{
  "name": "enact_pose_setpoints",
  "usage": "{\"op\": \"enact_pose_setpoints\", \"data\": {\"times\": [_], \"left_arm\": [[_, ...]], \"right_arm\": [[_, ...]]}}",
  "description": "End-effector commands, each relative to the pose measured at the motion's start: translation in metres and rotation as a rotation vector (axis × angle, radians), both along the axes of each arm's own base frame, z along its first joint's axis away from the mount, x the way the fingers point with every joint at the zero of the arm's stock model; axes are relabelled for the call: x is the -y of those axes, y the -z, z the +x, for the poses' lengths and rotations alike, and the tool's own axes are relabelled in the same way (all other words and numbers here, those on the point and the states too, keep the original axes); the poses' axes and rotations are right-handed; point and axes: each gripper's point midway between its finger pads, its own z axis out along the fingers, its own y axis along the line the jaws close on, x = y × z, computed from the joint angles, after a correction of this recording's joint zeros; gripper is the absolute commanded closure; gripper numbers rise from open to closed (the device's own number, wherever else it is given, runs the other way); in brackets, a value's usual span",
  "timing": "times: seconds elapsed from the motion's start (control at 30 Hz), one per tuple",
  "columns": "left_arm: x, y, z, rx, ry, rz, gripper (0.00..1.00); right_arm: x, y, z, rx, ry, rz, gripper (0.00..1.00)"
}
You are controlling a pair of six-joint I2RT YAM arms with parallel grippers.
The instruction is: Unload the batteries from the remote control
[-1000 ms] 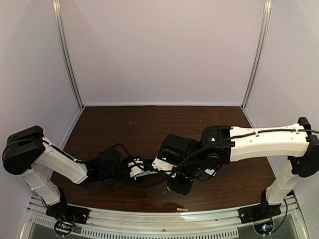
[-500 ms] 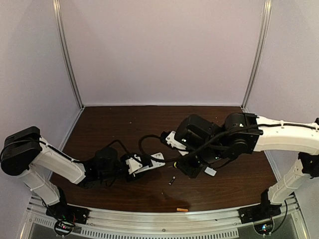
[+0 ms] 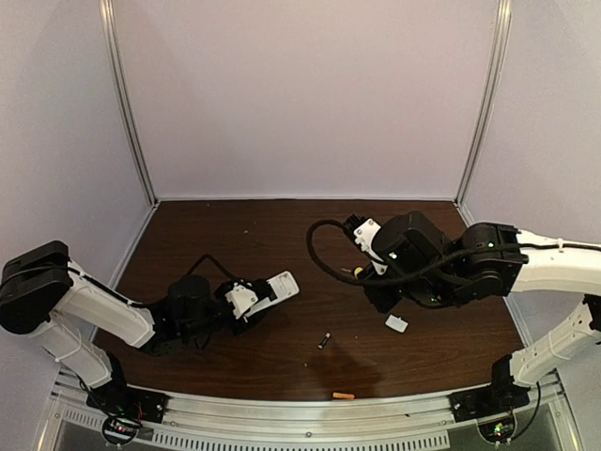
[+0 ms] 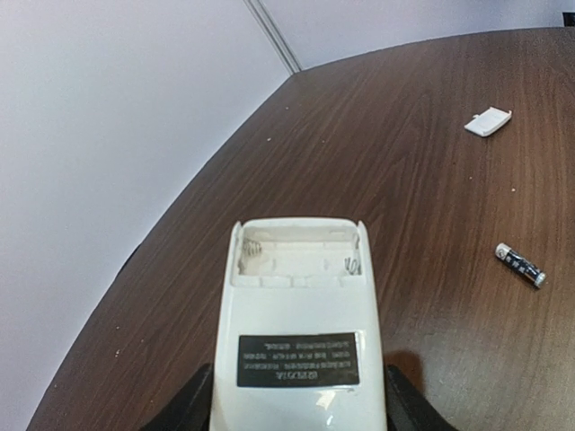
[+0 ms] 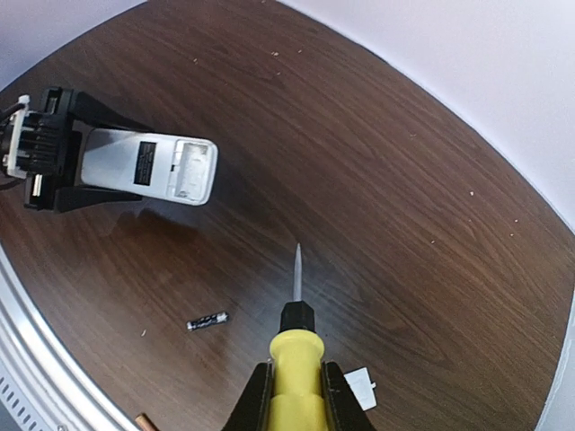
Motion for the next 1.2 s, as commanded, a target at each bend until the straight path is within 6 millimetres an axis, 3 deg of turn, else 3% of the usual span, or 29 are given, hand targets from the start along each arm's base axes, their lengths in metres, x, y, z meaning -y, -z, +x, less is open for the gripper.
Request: {"op": "enact_pose_setpoints", "data": {"times": [0.0,0.23,0.37,0.8,1.17], "left_arm": [[-0.012,-0.025,0.013,0.041,-0.08,-0.103,1.0],[-0.026,-0.03,0.023,0.035,-0.144,-0.14,1.0],[-0.032,-0.03,0.027,0.032,-0.169,-0.154,1.0],[-0.047,-0.028,0.041,0.007,-0.239,-0.176,1.0],[-0.051,-0.023,0.046,-0.002,-0.261,-0.17,1.0]], "right_arm": [[0.019,-0.028,0.031,0.157,0.13,0.107,1.0],[0.053,-0.022,0.064,0.224,0.277,0.215,1.0],[0.062,-0.006,0.08,0.222,0.335,0.253,1.0],[0.059,0.051,0.117,0.24,0.464,0.319,1.0],[0.044,0.098,0.156,0.217,0.505,0.288,1.0]]}}
